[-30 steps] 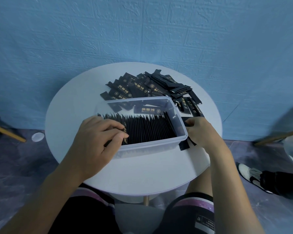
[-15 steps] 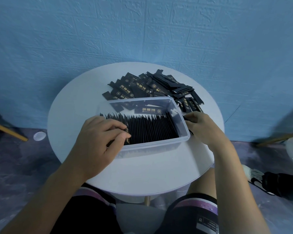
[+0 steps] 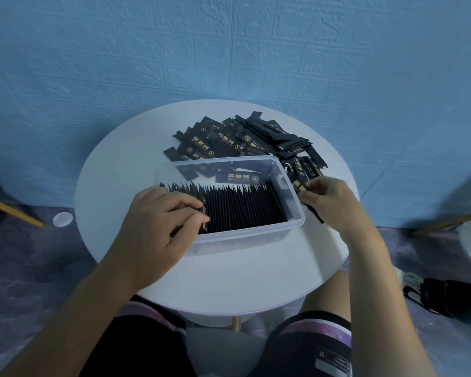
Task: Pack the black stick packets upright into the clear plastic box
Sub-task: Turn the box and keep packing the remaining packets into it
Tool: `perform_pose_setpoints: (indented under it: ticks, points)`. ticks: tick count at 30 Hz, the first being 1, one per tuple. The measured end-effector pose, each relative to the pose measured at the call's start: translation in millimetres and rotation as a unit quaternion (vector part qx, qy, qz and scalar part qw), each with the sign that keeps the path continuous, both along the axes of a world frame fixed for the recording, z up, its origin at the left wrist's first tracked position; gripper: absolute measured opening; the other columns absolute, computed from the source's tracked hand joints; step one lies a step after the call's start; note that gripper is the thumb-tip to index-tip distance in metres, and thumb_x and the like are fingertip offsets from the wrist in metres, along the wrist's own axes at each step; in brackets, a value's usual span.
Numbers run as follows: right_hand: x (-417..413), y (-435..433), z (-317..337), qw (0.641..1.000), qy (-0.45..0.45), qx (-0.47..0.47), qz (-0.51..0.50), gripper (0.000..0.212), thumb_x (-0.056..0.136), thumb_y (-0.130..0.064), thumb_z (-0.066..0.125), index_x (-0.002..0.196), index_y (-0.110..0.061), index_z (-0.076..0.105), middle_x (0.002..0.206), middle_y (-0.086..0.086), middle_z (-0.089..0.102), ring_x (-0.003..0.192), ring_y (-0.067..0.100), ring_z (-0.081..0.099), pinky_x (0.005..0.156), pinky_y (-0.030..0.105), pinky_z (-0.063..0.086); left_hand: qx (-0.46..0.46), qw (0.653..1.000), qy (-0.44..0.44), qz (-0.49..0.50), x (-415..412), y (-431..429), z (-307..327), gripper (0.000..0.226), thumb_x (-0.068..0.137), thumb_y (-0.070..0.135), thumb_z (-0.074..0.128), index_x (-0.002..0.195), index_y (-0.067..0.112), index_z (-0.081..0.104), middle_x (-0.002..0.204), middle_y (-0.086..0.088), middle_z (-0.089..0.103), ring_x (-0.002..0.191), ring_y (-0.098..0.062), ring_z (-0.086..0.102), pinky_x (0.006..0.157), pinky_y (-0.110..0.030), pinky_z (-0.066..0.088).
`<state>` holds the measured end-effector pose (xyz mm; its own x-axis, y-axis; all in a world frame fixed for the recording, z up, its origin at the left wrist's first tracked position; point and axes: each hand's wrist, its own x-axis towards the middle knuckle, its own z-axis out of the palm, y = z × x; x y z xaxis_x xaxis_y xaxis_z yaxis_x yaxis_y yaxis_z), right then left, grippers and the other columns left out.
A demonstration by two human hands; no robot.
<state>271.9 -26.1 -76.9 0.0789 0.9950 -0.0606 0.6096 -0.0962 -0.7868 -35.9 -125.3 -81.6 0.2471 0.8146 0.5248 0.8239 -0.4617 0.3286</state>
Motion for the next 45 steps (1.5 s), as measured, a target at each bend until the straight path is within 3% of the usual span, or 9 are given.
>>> perform_pose_setpoints:
  ticks: [4,8,13,16,21,25,33,39,45]
  points:
    - [-10,-11,34,0.991,0.065,0.116,-0.028,0.009,0.086,-0.025,0.068,0.084,-0.022,0.060,0.074,-0.004,0.064,0.061,0.018,0.055,0.064,0.039,0.049,-0.002,1.000,-0.002,0.000,0,1,-1,0.038,0.099,0.029,0.043,0.091,0.025,0.081,0.103,0.011,0.072,0.092,-0.011,0.057,0.100,-0.029,0.032]
    - [-50,-25,60,0.981,0.092,0.159,0.064,0.012,0.087,-0.020,0.068,0.087,-0.018,0.057,0.070,-0.009,0.055,0.063,0.013,0.047,0.062,0.032,0.041,-0.005,1.000,-0.004,0.002,0,1,-2,0.039,0.099,0.030,0.043,0.092,0.025,0.081,0.104,0.010,0.072,0.093,-0.011,0.057,0.099,-0.031,0.032]
    - [-115,-36,48,0.973,-0.136,-0.006,0.189,0.014,0.090,-0.031,0.064,0.098,-0.022,0.055,0.094,0.000,0.065,0.090,0.025,0.059,0.071,0.033,0.042,0.000,1.000,-0.003,0.003,0,1,-2,0.039,0.099,0.031,0.043,0.092,0.025,0.081,0.103,0.010,0.072,0.094,-0.013,0.058,0.098,-0.032,0.033]
    - [-134,-33,44,0.952,-0.193,-0.077,0.225,0.026,0.093,-0.035,0.063,0.106,-0.017,0.050,0.101,0.004,0.061,0.098,0.028,0.055,0.066,0.032,0.038,0.008,1.000,0.001,0.004,0,1,-2,0.039,0.099,0.030,0.044,0.091,0.023,0.081,0.102,0.009,0.072,0.091,-0.016,0.058,0.096,-0.033,0.034]
    - [-131,-22,44,0.960,-0.076,-0.124,0.237,0.033,0.097,-0.039,0.062,0.108,-0.009,0.057,0.081,0.009,0.070,0.079,0.026,0.073,0.083,0.045,0.061,0.012,1.000,-0.002,0.004,0,1,-2,0.037,0.099,0.029,0.044,0.092,0.021,0.080,0.101,0.009,0.072,0.090,-0.017,0.059,0.094,-0.034,0.036]
    - [-129,-21,45,0.955,0.000,-0.164,0.249,0.026,0.100,-0.016,0.059,0.121,-0.002,0.052,0.076,0.009,0.062,0.061,0.018,0.065,0.060,0.026,0.060,0.011,1.000,-0.003,0.001,-1,2,-3,0.034,0.099,0.028,0.046,0.093,0.021,0.078,0.102,0.010,0.072,0.092,-0.016,0.060,0.095,-0.035,0.037]
    - [-134,-14,47,0.934,0.063,-0.201,0.288,0.060,0.103,-0.010,0.055,0.156,-0.014,0.027,0.086,0.016,0.064,0.066,0.022,0.068,0.062,0.026,0.061,0.008,1.000,-0.004,0.004,-2,1,0,0.030,0.097,0.027,0.048,0.091,0.018,0.076,0.096,0.010,0.073,0.090,-0.015,0.064,0.095,-0.039,0.042]
    - [-133,-10,45,0.930,0.058,-0.200,0.304,0.059,0.100,-0.010,0.060,0.153,-0.015,0.034,0.104,0.022,0.065,0.071,0.020,0.066,0.064,0.028,0.062,0.002,1.000,0.001,-0.004,-3,0,0,0.031,0.097,0.025,0.046,0.088,0.019,0.075,0.095,0.011,0.072,0.090,-0.015,0.064,0.094,-0.040,0.042]
    - [-133,-8,39,0.940,0.080,-0.177,0.282,0.050,0.101,-0.012,0.059,0.147,-0.005,0.040,0.088,0.013,0.062,0.070,0.017,0.063,0.057,0.023,0.060,-0.007,1.000,0.000,-0.006,-3,-1,1,0.031,0.097,0.025,0.045,0.095,0.020,0.076,0.103,0.009,0.069,0.096,-0.011,0.061,0.097,-0.033,0.039]
